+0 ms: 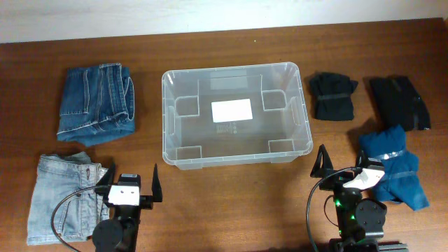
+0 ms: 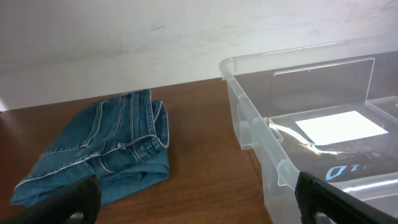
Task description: Pack container
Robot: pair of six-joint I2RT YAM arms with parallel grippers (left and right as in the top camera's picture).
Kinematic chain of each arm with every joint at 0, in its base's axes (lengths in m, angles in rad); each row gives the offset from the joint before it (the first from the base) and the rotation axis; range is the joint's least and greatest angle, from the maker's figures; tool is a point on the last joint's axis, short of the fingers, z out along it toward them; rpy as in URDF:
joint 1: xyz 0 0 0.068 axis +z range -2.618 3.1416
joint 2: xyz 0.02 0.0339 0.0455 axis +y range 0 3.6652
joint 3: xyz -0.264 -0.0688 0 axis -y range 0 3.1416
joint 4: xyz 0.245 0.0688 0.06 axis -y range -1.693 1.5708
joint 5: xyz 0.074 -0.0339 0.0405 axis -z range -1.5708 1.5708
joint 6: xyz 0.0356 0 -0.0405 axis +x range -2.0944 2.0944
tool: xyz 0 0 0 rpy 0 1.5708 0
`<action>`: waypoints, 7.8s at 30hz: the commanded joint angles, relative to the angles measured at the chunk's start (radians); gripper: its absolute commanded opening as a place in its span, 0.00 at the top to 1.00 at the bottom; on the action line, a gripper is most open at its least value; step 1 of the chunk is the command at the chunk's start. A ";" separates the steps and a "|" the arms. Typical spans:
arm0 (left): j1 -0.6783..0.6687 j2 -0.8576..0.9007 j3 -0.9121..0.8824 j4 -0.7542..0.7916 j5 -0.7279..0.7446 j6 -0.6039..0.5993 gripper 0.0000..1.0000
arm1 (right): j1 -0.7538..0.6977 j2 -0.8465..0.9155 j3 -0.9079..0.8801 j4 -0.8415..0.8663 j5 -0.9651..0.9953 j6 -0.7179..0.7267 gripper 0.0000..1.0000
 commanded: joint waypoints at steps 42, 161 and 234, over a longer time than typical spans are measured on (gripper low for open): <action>0.002 -0.006 -0.007 0.003 0.011 0.016 0.01 | -0.008 -0.006 -0.005 -0.006 0.005 -0.002 0.01; 0.002 -0.006 -0.007 0.003 0.011 0.016 0.01 | -0.676 1.470 1.155 -1.114 -0.240 -0.137 0.02; 0.002 -0.006 -0.007 0.003 0.011 0.016 0.00 | -0.207 1.864 1.012 -0.829 0.702 -0.134 0.02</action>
